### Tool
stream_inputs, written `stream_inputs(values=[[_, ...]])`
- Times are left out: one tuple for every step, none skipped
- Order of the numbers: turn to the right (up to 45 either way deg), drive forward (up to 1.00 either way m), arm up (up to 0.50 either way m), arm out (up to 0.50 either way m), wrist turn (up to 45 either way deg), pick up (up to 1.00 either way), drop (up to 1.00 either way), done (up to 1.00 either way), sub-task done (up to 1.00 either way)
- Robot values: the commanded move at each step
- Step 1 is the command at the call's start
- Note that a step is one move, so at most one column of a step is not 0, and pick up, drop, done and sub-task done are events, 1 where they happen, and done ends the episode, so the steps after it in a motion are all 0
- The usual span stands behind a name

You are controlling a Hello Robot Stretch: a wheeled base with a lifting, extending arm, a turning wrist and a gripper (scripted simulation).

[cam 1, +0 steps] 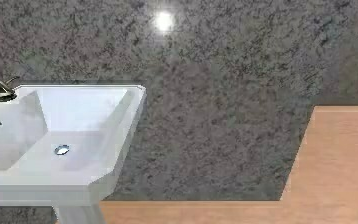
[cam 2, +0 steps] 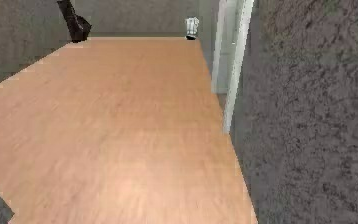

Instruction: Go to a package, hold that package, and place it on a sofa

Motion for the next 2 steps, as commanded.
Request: stream_inputs(values=[[45.0,0.00,0.00,0.00,0.0,0.00,0.00,0.00,0.00],[45.0,0.00,0.00,0.00,0.0,0.00,0.00,0.00,0.00]])
